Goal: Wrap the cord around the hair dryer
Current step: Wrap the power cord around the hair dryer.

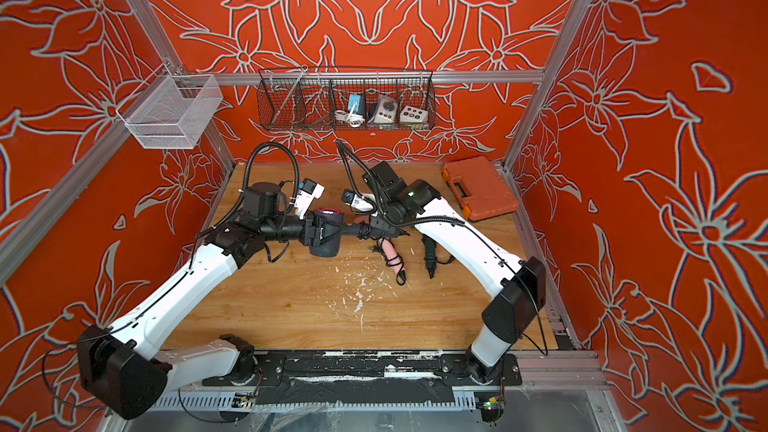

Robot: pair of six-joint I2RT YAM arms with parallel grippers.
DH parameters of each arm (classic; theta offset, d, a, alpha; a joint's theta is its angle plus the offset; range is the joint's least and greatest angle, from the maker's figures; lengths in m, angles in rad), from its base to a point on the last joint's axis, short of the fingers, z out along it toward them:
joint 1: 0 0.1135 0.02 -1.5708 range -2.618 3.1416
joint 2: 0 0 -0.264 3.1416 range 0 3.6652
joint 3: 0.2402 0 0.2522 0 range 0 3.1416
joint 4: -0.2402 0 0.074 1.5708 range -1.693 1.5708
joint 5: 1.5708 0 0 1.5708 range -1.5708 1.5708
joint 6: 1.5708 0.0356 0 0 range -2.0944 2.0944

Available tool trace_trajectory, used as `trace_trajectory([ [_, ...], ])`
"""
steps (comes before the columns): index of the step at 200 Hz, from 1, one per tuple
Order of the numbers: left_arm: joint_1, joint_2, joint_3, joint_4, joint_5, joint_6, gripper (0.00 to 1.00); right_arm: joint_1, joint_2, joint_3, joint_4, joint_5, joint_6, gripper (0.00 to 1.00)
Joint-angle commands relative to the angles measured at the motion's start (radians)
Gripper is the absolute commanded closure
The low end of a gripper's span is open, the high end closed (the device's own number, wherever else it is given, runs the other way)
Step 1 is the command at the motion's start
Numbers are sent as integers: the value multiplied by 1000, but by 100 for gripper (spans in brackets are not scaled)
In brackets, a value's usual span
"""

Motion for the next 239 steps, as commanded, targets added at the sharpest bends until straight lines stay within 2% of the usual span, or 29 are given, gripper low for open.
trace_trajectory([
  [1, -11, -30, 2, -9, 102, 4, 100, -1, 19, -18, 39, -68, -2, 90],
  [38, -5, 12, 9, -1, 102, -43, 100, -2, 2, -98, 51, -68, 3, 44],
  [61, -2, 20, 3, 25, 121, -69, 100, -2, -22, -148, 76, -59, -9, 29],
  [84, 5, 18, 2, 39, 139, -85, 100, -3, -26, -163, 84, -62, -14, 24],
  [154, 48, 3, -35, 91, 183, -153, 100, -3, -51, -186, 102, -36, -19, 24],
  [189, 54, -13, -62, 57, 181, -142, 100, -2, -75, -205, 99, -5, -9, 21],
  [239, 60, -104, -144, 59, 161, -193, 100, 12, -85, -187, 41, -142, 64, 18],
])
